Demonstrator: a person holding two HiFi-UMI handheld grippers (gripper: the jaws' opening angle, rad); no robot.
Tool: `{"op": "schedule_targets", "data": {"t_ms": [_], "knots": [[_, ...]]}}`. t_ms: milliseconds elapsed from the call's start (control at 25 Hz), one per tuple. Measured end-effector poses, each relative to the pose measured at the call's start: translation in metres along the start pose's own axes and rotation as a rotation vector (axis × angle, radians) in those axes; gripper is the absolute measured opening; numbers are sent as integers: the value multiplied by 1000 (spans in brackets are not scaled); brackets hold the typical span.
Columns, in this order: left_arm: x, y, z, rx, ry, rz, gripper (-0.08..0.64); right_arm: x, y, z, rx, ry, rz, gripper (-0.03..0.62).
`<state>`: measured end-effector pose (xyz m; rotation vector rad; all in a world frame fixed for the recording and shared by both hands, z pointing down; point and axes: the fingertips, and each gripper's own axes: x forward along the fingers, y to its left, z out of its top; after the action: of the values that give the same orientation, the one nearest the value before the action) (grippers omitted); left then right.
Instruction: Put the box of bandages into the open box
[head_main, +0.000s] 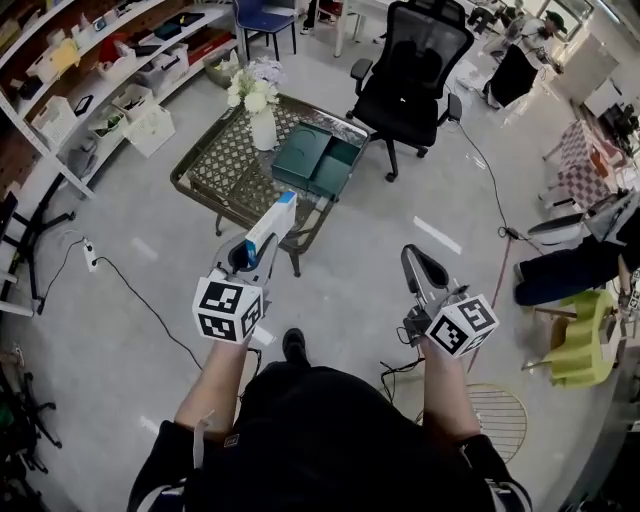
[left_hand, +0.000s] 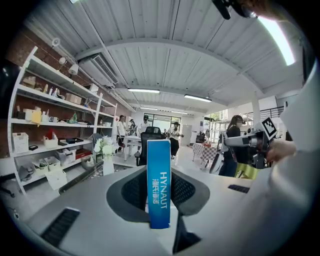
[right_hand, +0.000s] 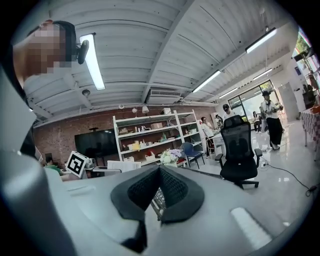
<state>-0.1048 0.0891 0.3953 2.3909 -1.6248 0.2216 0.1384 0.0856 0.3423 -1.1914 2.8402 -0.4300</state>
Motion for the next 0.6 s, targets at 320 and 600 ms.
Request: {"op": "schedule_targets", "data": {"t_ms": [320, 600], "knots": [[34, 51, 9, 8, 28, -10, 78, 67, -15, -2, 39, 20, -8, 9], [69, 72, 11, -3, 47, -10, 78, 106, -43, 4, 45, 26, -3, 9]]}}
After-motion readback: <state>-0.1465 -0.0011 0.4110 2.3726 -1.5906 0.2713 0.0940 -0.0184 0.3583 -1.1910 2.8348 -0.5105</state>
